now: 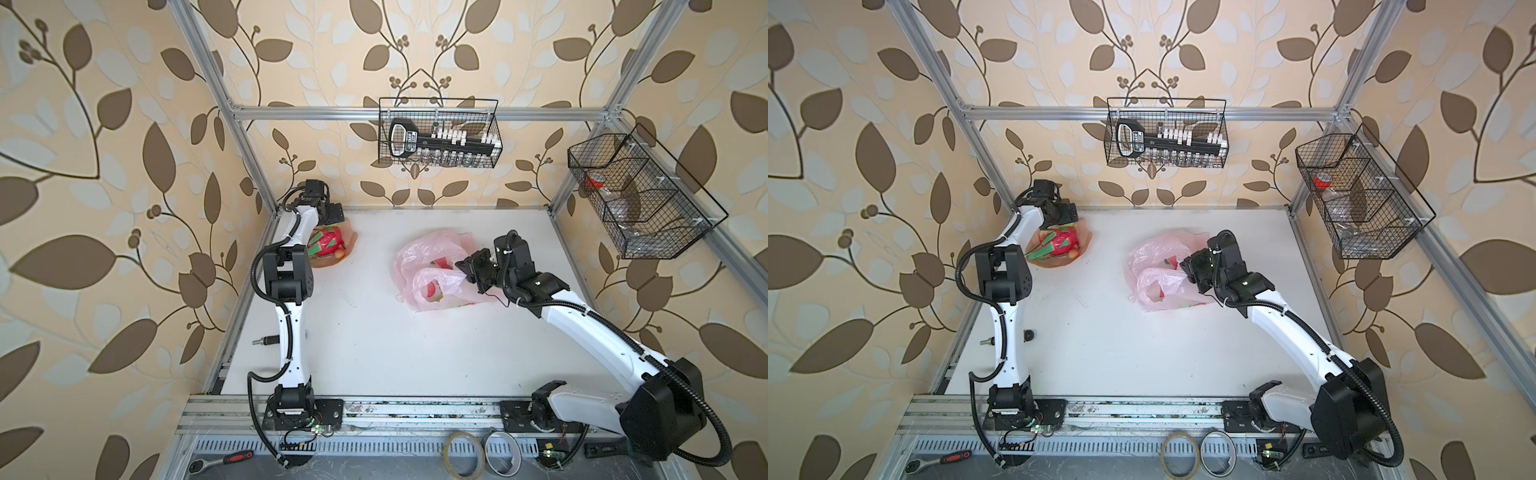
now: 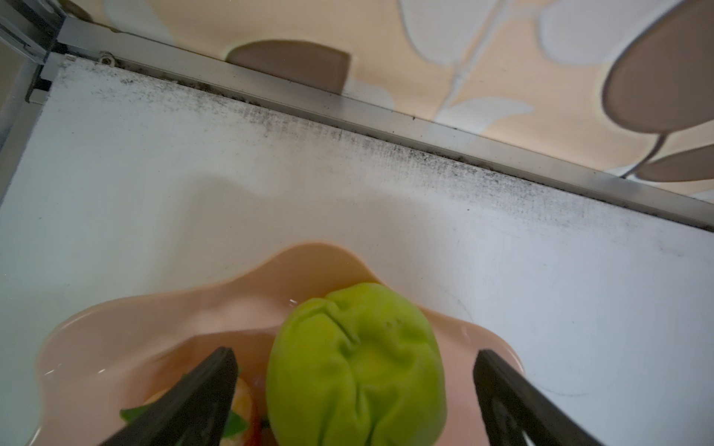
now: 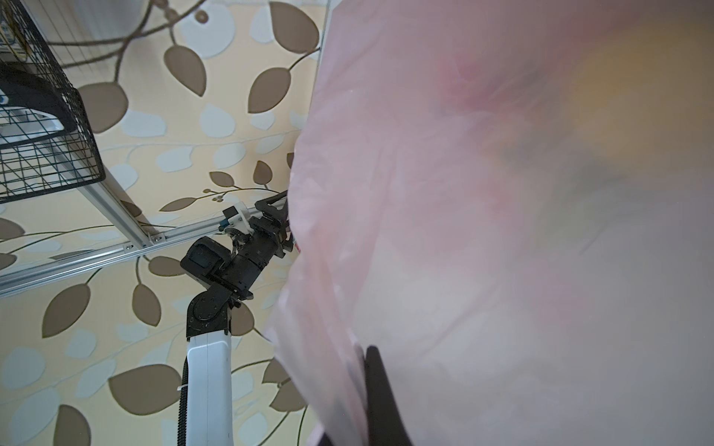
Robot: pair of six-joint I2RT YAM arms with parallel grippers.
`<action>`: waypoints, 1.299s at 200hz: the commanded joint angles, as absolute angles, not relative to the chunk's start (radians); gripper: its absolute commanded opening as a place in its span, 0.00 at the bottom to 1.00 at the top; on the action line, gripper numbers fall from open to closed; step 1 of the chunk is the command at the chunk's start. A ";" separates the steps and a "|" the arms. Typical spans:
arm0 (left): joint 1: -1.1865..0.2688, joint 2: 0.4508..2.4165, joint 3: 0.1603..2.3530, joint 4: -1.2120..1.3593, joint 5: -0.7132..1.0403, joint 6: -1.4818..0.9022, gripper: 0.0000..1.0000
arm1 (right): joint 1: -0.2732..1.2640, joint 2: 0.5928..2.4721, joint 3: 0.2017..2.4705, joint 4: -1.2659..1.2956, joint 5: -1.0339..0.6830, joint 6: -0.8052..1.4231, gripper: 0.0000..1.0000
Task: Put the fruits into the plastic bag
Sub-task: 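Lower the left gripper onto the green apple on the plate and close, then lift the green apple with the left gripper and carry it toward the bag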
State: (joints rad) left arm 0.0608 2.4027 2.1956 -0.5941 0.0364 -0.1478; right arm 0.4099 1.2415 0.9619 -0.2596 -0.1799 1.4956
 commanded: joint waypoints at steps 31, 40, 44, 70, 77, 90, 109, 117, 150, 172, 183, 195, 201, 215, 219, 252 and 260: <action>0.073 2.422 2.239 -0.573 0.070 -0.117 0.91 | 0.408 1.253 0.994 -0.270 -0.170 1.517 0.00; 0.073 2.422 2.241 -0.574 0.073 -0.113 0.91 | 0.408 1.255 0.995 -0.272 -0.173 1.519 0.00; 0.073 2.422 2.241 -0.575 0.072 -0.111 0.91 | 0.408 1.255 0.995 -0.273 -0.172 1.520 0.00; 0.074 2.422 2.239 -0.580 0.067 -0.107 0.88 | 0.408 1.251 0.995 -0.274 -0.168 1.516 0.00; 0.075 2.425 2.240 -0.579 0.069 -0.104 0.86 | 0.408 1.251 0.995 -0.276 -0.168 1.514 0.00; 0.074 2.426 2.240 -0.580 0.077 -0.095 0.76 | 0.408 1.248 0.994 -0.281 -0.166 1.513 0.00; 0.075 2.427 2.234 -0.581 0.071 -0.089 0.75 | 0.408 1.241 0.996 -0.288 -0.159 1.507 0.00; 0.075 2.427 2.235 -0.580 0.071 -0.088 0.75 | 0.407 1.238 0.998 -0.292 -0.156 1.504 0.00; 0.078 2.421 2.235 -0.578 0.077 -0.087 0.70 | 0.408 1.242 0.999 -0.293 -0.155 1.504 0.00; 0.079 2.410 2.229 -0.580 0.079 -0.088 0.65 | 0.407 1.240 1.003 -0.294 -0.155 1.501 0.00; 0.079 2.399 2.222 -0.578 0.082 -0.092 0.62 | 0.407 1.238 1.007 -0.300 -0.153 1.499 0.00; 0.081 2.380 2.203 -0.566 0.088 -0.097 0.61 | 0.408 1.238 1.008 -0.300 -0.152 1.499 0.00; 0.082 2.368 2.194 -0.558 0.092 -0.099 0.60 | 0.408 1.239 1.008 -0.300 -0.152 1.497 0.00; 0.082 2.340 2.169 -0.546 0.106 -0.102 0.57 | 0.407 1.238 1.007 -0.301 -0.151 1.497 0.00; 0.082 2.331 2.161 -0.540 0.112 -0.102 0.56 | 0.408 1.238 1.008 -0.302 -0.151 1.497 0.00; 0.083 2.257 2.112 -0.499 0.136 -0.102 0.53 | 0.407 1.226 1.001 -0.304 -0.143 1.496 0.00; 0.083 2.244 2.113 -0.500 0.141 -0.101 0.53 | 0.407 1.228 1.000 -0.301 -0.142 1.495 0.00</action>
